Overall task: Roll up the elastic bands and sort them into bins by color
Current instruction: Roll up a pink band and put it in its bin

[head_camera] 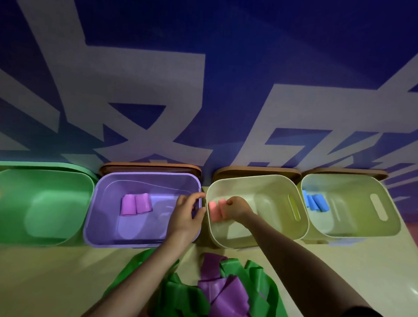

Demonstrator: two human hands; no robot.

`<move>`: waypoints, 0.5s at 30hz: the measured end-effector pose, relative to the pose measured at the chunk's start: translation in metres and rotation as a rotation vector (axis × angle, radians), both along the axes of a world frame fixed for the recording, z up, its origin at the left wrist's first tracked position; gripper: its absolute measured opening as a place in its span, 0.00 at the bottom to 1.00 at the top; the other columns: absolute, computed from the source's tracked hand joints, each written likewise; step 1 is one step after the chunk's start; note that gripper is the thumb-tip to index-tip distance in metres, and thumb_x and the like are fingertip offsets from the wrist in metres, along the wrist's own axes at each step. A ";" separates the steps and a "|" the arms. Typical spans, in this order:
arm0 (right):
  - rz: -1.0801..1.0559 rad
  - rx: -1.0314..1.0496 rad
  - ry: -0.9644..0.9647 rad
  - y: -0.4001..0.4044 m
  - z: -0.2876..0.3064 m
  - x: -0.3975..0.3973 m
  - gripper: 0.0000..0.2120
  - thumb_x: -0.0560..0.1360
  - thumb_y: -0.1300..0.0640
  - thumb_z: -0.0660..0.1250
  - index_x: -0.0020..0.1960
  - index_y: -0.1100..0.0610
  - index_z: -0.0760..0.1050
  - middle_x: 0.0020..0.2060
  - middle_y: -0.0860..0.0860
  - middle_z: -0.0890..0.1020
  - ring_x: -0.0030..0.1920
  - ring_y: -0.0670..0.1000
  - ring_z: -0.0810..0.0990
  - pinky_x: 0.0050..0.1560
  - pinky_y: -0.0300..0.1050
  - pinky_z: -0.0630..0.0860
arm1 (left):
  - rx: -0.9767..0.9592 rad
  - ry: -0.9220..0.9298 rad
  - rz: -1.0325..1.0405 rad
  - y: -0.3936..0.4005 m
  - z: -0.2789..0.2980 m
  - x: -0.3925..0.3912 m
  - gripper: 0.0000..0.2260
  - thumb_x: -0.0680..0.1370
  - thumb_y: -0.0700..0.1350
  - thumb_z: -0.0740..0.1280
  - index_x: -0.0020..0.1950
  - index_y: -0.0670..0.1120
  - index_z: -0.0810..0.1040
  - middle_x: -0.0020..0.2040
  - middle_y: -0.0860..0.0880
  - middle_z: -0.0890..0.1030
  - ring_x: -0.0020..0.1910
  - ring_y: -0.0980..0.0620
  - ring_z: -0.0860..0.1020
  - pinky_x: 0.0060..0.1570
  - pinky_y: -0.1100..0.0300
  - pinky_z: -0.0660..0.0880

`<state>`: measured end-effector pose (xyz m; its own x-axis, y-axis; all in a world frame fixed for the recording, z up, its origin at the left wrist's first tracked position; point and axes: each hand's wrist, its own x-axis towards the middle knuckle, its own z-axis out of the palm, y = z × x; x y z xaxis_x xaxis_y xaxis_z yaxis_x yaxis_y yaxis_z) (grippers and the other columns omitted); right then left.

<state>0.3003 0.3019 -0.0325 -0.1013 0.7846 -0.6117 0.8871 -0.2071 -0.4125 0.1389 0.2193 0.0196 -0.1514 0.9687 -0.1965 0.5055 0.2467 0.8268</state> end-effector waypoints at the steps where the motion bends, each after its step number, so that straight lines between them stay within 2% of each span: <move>1: -0.018 -0.001 0.005 0.000 -0.002 0.000 0.18 0.80 0.52 0.60 0.57 0.64 0.80 0.54 0.59 0.82 0.57 0.57 0.78 0.59 0.45 0.70 | -0.002 -0.001 -0.002 0.000 0.000 0.000 0.14 0.78 0.41 0.66 0.63 0.52 0.76 0.53 0.48 0.71 0.50 0.49 0.77 0.53 0.56 0.74; 7: -0.041 -0.006 -0.039 0.004 -0.012 0.000 0.19 0.79 0.48 0.60 0.58 0.61 0.81 0.54 0.56 0.83 0.56 0.55 0.78 0.56 0.42 0.70 | 0.012 -0.029 0.011 -0.001 -0.004 0.000 0.14 0.78 0.41 0.66 0.63 0.51 0.76 0.53 0.49 0.71 0.51 0.50 0.77 0.53 0.56 0.74; 10: -0.072 0.021 -0.077 0.008 -0.014 0.000 0.20 0.78 0.44 0.60 0.55 0.58 0.82 0.51 0.53 0.83 0.53 0.54 0.79 0.52 0.41 0.70 | 0.020 -0.046 0.023 -0.001 -0.005 0.000 0.14 0.78 0.41 0.66 0.62 0.52 0.76 0.52 0.49 0.71 0.50 0.50 0.77 0.53 0.56 0.74; 15: -0.171 -0.019 -0.028 0.013 -0.023 0.002 0.19 0.76 0.44 0.65 0.51 0.60 0.82 0.46 0.54 0.84 0.48 0.53 0.81 0.50 0.42 0.74 | 0.034 -0.056 0.022 -0.002 -0.006 -0.001 0.14 0.77 0.42 0.66 0.62 0.53 0.76 0.53 0.50 0.71 0.51 0.53 0.76 0.51 0.64 0.71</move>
<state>0.3021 0.3146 -0.0557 0.0499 0.7773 -0.6272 0.8492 -0.3635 -0.3830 0.1378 0.2176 0.0133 -0.1621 0.9717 -0.1719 0.4529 0.2281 0.8619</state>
